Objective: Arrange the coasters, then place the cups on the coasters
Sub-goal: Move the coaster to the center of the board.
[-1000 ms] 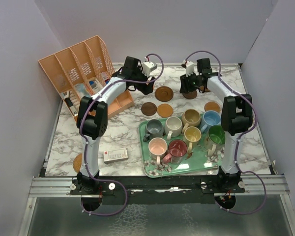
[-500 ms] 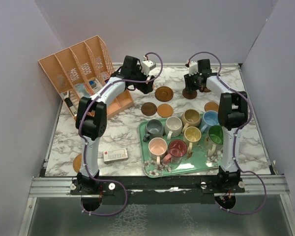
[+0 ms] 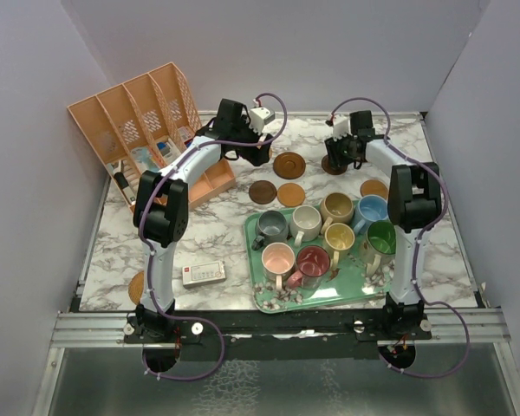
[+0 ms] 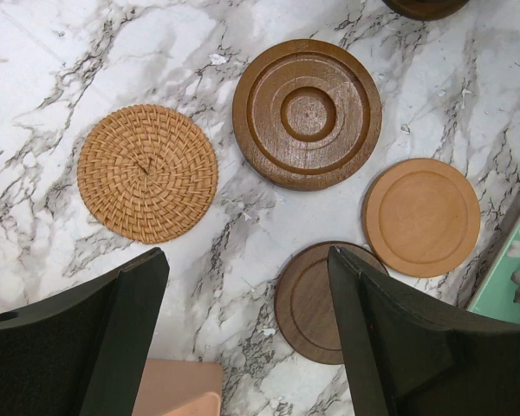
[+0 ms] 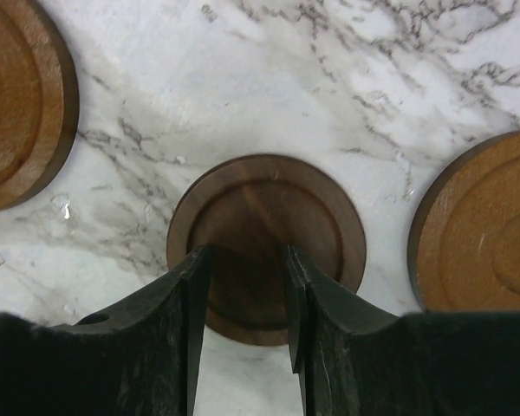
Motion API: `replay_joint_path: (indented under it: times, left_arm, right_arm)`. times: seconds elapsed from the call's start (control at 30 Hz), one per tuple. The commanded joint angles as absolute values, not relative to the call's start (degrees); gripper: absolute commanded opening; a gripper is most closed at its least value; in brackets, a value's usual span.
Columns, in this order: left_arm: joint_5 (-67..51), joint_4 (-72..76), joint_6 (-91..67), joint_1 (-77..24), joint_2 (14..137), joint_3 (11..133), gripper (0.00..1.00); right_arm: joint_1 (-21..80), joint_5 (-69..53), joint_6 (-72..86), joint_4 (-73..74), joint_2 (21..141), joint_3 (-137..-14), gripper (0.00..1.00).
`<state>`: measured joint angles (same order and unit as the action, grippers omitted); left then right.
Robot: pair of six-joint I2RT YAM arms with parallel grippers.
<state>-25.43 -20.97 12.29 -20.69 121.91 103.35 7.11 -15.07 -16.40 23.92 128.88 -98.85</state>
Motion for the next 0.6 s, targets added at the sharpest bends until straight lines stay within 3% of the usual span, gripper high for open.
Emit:
replay_joint_path:
  times: [0.0,0.4,0.57]
  left_arm:
    - [-25.2,-19.7,12.2,-20.8,119.0,103.1,0.78]
    - [-23.0,-20.8,14.0,-20.6,119.2,103.7,0.78]
    - [-22.5,-20.9,14.5,-20.4,118.8,103.4,0.78]
  right_arm:
    - [7.0,-20.2,-19.6,29.1,125.9,-93.0,0.39]
    - [10.3,-28.8,-20.7,30.4,118.0,-81.3,0.38]
    - [12.0,-30.1,-22.0,31.3,115.7,-81.9,0.38]
